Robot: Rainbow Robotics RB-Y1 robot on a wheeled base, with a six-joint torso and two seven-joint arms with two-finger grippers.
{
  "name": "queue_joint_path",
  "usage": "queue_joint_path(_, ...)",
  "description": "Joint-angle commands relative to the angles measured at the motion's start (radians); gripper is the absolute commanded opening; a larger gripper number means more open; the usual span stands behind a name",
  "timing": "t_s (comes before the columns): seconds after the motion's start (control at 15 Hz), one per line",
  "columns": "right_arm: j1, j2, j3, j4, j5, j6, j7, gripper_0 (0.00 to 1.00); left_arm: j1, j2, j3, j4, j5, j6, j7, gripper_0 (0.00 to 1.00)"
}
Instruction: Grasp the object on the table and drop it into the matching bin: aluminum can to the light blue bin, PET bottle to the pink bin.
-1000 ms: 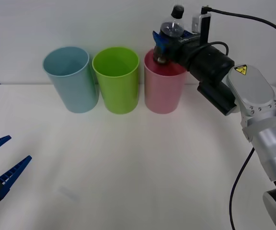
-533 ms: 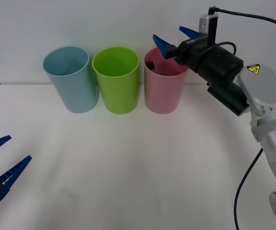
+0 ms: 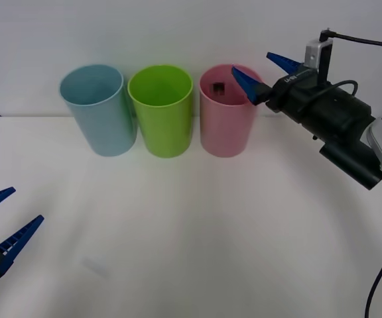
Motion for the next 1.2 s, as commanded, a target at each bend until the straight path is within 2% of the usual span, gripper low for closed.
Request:
queue_joint_path(0.07,0.11,-0.048,-0.001,-0.107,-0.054,-0.01,0.007,1.0,0.0,0.0,0.0,0.0,0.0,0.0,0.0,1.0)
queue_joint_path(0.27,0.253,-0.086,-0.016,-0.229,-0.097,-0.022,0.023,1.0,0.0,0.0,0.0,0.0,0.0,0.0,0.0,1.0)
queue_joint_path(0.67,0.526,-0.069,-0.132,-0.395,-0.103,-0.169,0.084,1.0,0.0,0.0,0.0,0.0,0.0,0.0,0.0,1.0)
queue_joint_path(0.8,0.595,-0.065,-0.154,-0.41,-0.135,-0.197,0.197,1.0,0.0,0.0,0.0,0.0,0.0,0.0,0.0,1.0)
queue_joint_path(1.2,0.762,-0.06,-0.197,-0.417,-0.198,-0.294,0.423,1.0,0.0,0.0,0.0,0.0,0.0,0.0,0.0,1.0)
